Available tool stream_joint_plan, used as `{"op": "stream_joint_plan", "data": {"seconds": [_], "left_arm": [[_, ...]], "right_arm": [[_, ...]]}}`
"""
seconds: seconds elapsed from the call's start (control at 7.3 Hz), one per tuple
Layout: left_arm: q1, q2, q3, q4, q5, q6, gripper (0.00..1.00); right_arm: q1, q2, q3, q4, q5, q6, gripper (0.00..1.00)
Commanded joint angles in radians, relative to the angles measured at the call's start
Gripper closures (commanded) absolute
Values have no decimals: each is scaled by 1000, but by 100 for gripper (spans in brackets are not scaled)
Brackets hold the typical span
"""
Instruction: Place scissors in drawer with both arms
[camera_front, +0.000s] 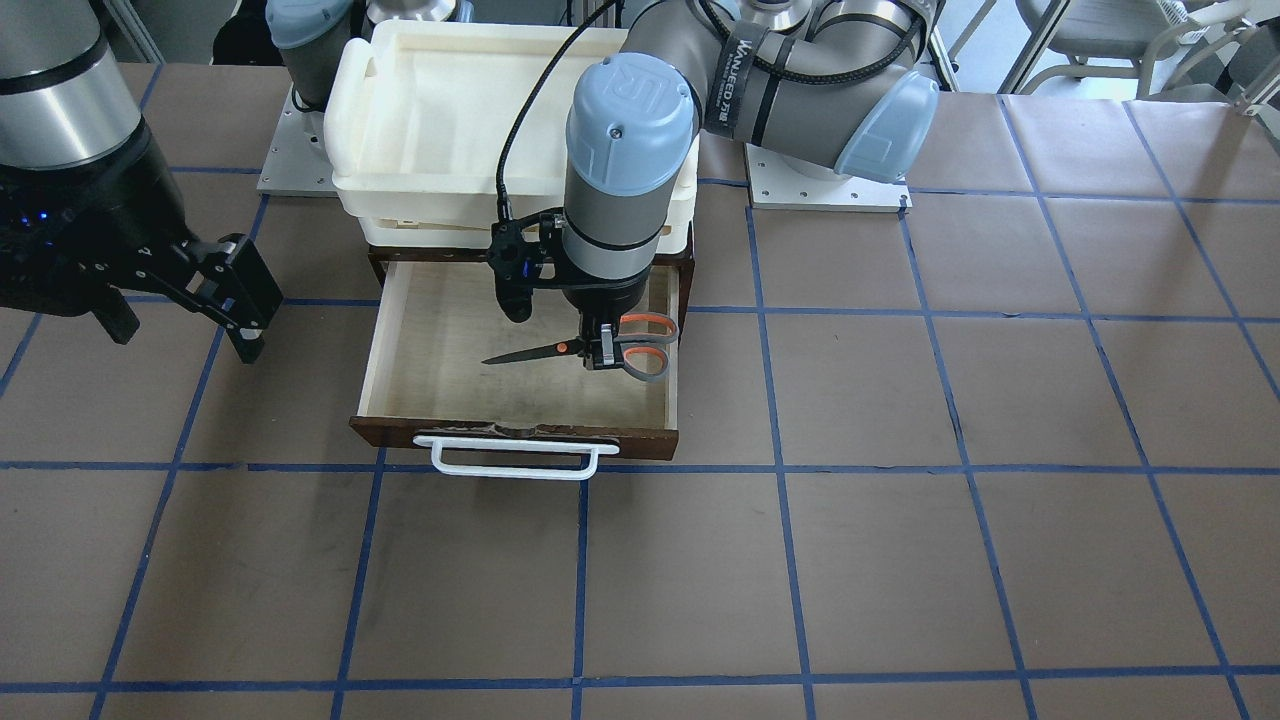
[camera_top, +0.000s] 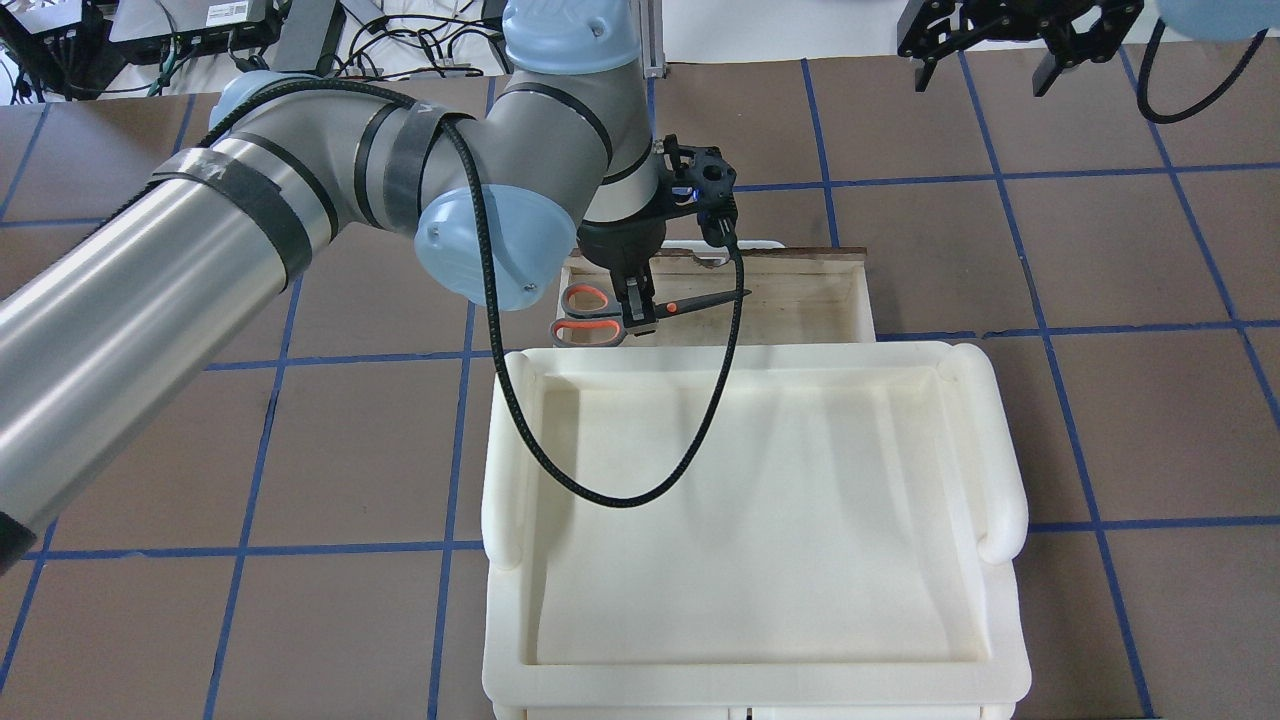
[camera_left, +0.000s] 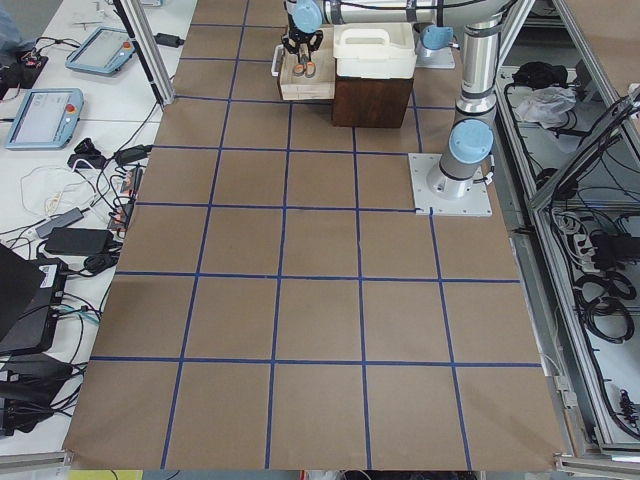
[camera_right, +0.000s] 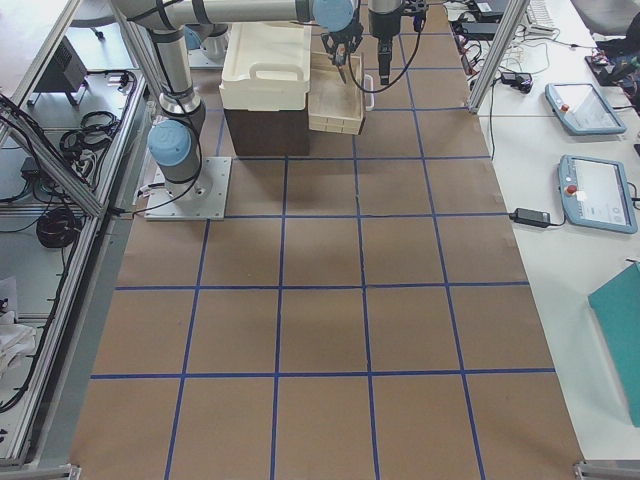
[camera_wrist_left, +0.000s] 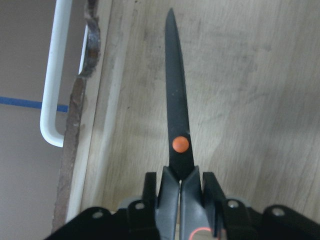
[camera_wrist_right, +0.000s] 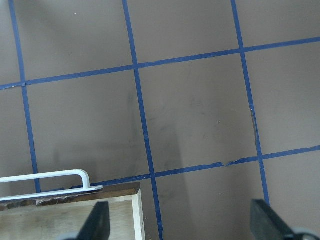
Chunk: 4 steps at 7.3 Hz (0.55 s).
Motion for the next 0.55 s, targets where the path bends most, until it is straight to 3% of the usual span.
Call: {"op": "stream_joint_plan", "data": {"seconds": [0.0,0.41], "left_arm": [[-32,-27,-5,46,0,-18,100],[-43,-46,-8,58,-2,-38,100]], "right_arm": [[0,-3,-1,0,8,1,0],[2,-11,-1,-43,11,-1,0]]}}
